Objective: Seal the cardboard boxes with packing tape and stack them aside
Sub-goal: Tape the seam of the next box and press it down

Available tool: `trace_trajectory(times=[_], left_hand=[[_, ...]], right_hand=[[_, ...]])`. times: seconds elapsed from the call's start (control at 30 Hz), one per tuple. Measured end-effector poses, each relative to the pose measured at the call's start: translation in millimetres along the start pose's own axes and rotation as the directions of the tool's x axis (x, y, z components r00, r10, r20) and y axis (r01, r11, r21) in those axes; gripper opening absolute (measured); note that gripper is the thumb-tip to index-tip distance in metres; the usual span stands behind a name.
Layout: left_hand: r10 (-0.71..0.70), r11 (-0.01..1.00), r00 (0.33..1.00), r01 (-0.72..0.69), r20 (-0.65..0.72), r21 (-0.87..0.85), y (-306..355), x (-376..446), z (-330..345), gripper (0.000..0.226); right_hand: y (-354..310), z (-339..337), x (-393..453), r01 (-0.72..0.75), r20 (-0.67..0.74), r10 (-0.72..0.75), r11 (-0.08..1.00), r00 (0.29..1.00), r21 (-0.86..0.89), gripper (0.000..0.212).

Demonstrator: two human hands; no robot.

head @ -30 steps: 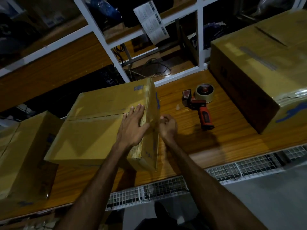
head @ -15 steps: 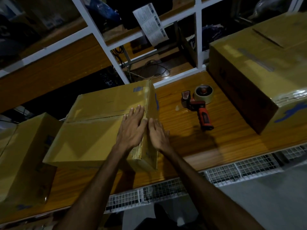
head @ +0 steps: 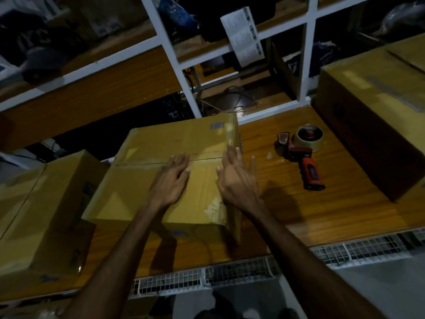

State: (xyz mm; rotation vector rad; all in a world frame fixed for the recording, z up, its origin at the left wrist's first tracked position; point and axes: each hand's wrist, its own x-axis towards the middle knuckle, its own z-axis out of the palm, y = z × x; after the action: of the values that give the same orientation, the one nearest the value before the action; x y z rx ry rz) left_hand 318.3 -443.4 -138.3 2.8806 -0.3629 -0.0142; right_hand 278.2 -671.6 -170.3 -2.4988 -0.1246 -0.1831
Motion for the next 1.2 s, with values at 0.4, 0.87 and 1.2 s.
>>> trace_trajectory(times=[0.4,0.87,1.2], left_hand=[[-0.429,0.899,0.903,0.427,0.0,0.098,-179.5,24.2,-61.2,0.116],[-0.569,0.706,0.817,0.542,0.09,-0.456,-221.6,-2.9,-61.3,0.102],[-0.44,0.62,0.861,0.498,0.257,-0.606,-252.5,-14.8,-60.1,0.1]], right_hand=[[-66.5,6.6,11.8,-0.209,0.066,0.271,0.857,0.96,-0.472,0.097],[-249.2,150.9,67.8,0.112,0.356,0.001,0.949,0.935,-0.296,0.089],[-215.9,130.5,70.6,0.244,0.383,-0.116,0.922,0.916,-0.302,0.079]])
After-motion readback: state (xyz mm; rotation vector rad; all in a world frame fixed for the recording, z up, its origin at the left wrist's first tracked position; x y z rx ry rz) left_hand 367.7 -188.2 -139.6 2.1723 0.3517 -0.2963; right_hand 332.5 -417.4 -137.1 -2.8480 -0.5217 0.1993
